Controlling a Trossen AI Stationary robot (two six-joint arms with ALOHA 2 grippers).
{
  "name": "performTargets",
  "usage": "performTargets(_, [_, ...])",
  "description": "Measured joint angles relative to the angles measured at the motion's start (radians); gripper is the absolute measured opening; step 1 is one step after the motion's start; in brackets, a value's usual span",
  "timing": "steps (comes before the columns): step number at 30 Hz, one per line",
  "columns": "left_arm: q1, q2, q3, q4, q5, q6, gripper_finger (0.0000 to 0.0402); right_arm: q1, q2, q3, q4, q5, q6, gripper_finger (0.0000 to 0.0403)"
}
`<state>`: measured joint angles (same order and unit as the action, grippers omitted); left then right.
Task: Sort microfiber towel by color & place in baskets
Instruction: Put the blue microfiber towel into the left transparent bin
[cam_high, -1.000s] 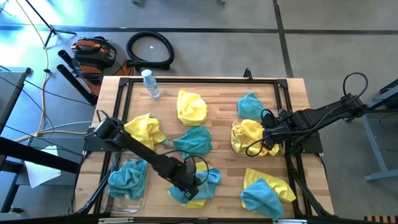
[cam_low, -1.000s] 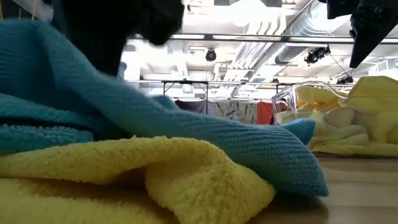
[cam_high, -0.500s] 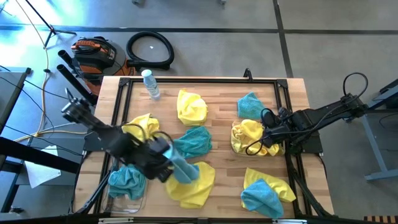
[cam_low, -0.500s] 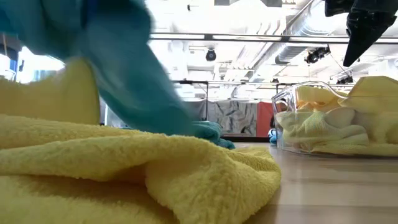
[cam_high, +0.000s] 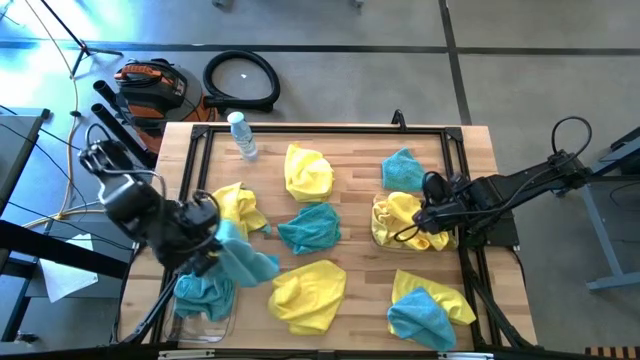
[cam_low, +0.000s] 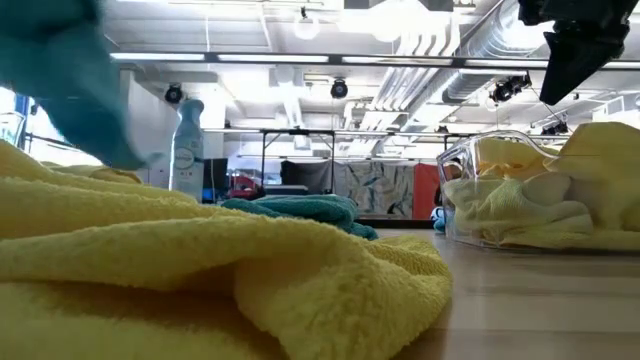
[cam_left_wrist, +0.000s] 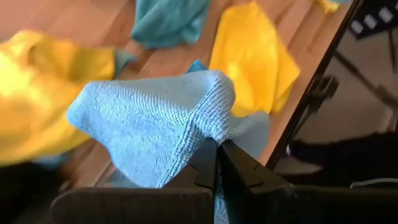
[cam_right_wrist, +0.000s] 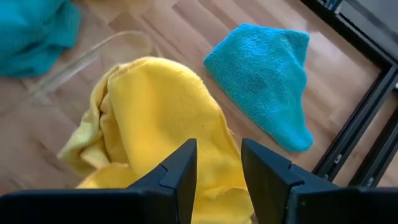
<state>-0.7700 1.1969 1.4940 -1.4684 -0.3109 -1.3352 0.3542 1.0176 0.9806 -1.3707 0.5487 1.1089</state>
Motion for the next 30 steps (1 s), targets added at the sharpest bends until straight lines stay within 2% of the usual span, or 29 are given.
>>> performTargets(4, [-0.057, -0.075, -0.001, -0.109, 0.07, -0.061, 0.0, -0.001, 0.0, 0.0, 0.001, 0.017, 0.105, 0.0122])
performTargets(10, [-0.147, -0.201, 0.003, -0.103, 0.138, -0.046, 0.0, -0.001, 0.008, 0.0, 0.021, 0.071, 0.246, 0.0122])
performTargets(18, [-0.209, -0.317, 0.003, -0.103, 0.215, 0.021, 0.0, -0.001, 0.026, 0.0, 0.081, 0.097, 0.337, 0.0122])
performTargets(26, [-0.21, -0.359, 0.003, -0.103, 0.213, 0.091, 0.0, -0.001, 0.071, 0.0, 0.111, 0.098, 0.376, 0.0122])
performTargets(30, [-0.21, -0.356, -0.058, -0.102, 0.181, 0.09, 0.0, -0.001, 0.103, 0.0, 0.11, 0.098, 0.372, 0.0122])
